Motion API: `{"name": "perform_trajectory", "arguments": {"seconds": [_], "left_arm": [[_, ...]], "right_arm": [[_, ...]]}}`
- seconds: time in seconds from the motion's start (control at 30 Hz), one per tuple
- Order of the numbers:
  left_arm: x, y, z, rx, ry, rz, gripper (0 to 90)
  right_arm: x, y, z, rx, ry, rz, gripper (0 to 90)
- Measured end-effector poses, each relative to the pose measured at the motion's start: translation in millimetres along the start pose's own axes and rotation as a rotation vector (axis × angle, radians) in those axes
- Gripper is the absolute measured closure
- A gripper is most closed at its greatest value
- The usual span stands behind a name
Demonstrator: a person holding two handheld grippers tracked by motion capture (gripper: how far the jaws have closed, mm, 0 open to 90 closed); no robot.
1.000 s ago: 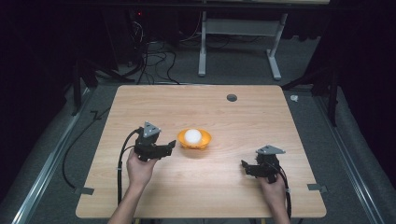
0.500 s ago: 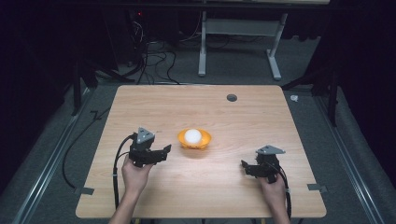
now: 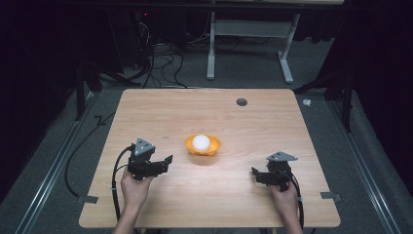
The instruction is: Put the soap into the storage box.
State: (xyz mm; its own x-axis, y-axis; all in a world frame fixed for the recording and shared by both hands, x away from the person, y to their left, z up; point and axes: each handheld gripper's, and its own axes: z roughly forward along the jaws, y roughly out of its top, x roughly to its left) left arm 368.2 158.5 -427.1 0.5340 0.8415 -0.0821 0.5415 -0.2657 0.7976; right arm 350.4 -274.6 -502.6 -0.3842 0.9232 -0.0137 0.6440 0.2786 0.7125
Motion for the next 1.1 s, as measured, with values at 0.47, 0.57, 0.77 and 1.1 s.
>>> {"name": "perform_trajectory", "arguments": {"seconds": [0.47,0.57,0.77,1.1], "left_arm": [[0.3,-12.9,7.0,0.017,-0.019,-0.015,25.9],[0.7,-15.1,8.1,0.024,-0.021,-0.019,25.8],[2.0,-19.0,10.0,0.027,-0.022,-0.031,25.8],[5.7,-26.1,12.1,0.037,-0.017,-0.048,25.8]], "right_arm": [[0.0,0.0,0.0,0.0,0.0,0.0,20.6],[0.0,0.0,0.0,0.0,0.001,0.0,20.6],[0.0,0.0,0.0,0.0,0.0,-0.001,20.6],[0.2,0.0,-0.1,0.001,0.0,0.002,20.6]]}}
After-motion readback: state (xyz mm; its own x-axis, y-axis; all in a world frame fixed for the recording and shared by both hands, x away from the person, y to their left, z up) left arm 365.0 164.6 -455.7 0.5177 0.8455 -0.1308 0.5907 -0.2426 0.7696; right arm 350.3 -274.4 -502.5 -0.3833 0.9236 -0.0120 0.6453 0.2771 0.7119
